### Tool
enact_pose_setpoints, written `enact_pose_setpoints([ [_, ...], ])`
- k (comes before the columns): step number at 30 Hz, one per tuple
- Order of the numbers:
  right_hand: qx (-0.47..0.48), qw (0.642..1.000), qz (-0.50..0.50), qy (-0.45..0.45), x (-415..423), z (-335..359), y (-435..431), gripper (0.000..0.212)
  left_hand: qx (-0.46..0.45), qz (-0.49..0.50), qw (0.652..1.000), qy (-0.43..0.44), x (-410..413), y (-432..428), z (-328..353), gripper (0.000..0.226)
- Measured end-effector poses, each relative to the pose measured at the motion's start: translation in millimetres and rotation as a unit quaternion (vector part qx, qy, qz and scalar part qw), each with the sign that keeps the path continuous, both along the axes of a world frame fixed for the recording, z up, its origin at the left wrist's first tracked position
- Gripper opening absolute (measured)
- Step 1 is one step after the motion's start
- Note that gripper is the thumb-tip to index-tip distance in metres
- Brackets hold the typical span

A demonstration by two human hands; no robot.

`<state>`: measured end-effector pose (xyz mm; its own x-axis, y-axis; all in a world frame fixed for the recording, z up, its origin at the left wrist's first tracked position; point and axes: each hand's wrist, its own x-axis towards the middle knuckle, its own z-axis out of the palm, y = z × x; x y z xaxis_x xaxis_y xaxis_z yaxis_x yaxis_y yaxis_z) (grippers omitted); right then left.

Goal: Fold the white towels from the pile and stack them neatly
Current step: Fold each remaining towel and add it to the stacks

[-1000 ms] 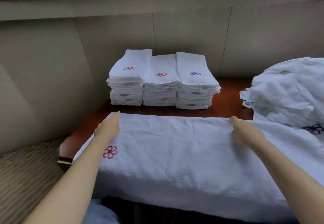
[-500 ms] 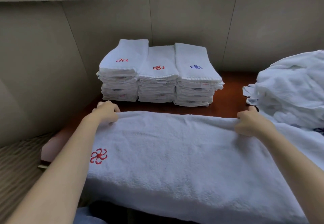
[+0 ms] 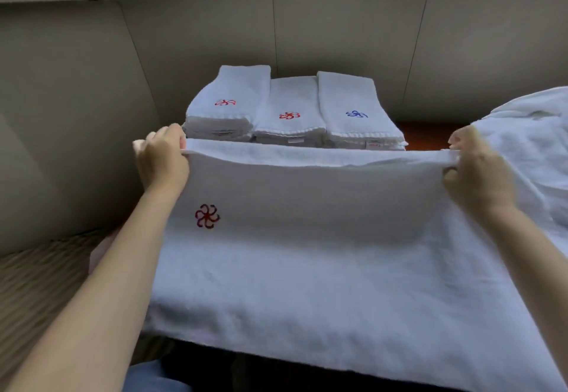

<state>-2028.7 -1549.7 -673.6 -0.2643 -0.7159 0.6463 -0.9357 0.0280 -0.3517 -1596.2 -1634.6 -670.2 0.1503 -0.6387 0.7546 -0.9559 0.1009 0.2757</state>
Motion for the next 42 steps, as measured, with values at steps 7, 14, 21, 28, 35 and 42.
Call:
enact_pose_setpoints([
  [7, 0.373, 0.919, -0.074, 0.107, 12.3, -12.1, 24.1, 0.021, 0.161, 0.020, 0.981, -0.111, -3.8, 33.3, -39.0, 0.025],
  [14, 0.386, 0.896, -0.122, 0.182, 33.0, -5.7, 51.5, 0.013, 0.300, 0.021, 0.949, -0.093, 16.4, 62.3, -54.7, 0.026],
  [21, 0.477, 0.837, -0.116, 0.241, 39.4, -16.9, 75.2, 0.031, 0.340, 0.041, 0.937, -0.064, 27.3, 84.9, -54.3, 0.026],
  [28, 0.529, 0.824, -0.047, 0.198, 26.8, -20.3, 78.5, 0.010, 0.395, 0.053, 0.905, -0.148, -9.8, 82.8, -44.6, 0.036],
  [35, 0.407, 0.912, -0.042, 0.038, -13.3, 5.4, 81.3, 0.028, 0.422, -0.141, 0.887, -0.125, -110.2, 80.9, -60.5, 0.042],
  [42, 0.206, 0.933, -0.108, -0.276, -70.5, -1.3, 94.8, 0.024, 0.424, -0.325, 0.845, -0.034, -247.9, 85.4, -49.3, 0.039],
])
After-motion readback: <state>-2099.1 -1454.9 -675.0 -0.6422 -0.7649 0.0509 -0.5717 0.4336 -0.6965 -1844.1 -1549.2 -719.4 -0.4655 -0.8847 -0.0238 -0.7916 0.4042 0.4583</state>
